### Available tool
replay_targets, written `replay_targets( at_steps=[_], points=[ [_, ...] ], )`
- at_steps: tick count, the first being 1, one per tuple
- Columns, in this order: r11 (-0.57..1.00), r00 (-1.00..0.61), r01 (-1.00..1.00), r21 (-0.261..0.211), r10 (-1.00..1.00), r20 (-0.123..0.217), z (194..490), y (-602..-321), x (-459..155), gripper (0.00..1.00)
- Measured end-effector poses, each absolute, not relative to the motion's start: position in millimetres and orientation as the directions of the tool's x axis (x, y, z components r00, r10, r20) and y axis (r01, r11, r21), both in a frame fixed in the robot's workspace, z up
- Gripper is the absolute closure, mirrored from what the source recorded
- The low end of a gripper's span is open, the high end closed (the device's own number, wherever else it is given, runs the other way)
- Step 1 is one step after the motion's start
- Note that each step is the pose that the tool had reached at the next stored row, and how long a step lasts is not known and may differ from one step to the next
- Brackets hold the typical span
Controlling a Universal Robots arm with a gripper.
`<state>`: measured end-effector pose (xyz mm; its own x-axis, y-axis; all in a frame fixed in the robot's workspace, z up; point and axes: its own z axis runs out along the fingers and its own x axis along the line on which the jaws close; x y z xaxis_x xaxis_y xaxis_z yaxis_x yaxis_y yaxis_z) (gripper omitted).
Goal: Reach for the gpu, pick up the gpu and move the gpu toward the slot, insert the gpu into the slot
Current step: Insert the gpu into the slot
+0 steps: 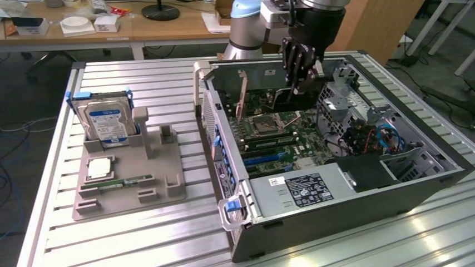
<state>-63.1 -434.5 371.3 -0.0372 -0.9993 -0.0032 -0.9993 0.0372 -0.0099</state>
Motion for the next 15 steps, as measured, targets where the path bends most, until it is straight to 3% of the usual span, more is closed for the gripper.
replay_targets(
  at_steps=[15],
  points=[
    [0.036, -0.036, -0.999, -0.010, -0.999, -0.003, 370.7, -434.5, -58.1, 0.74]
  ],
)
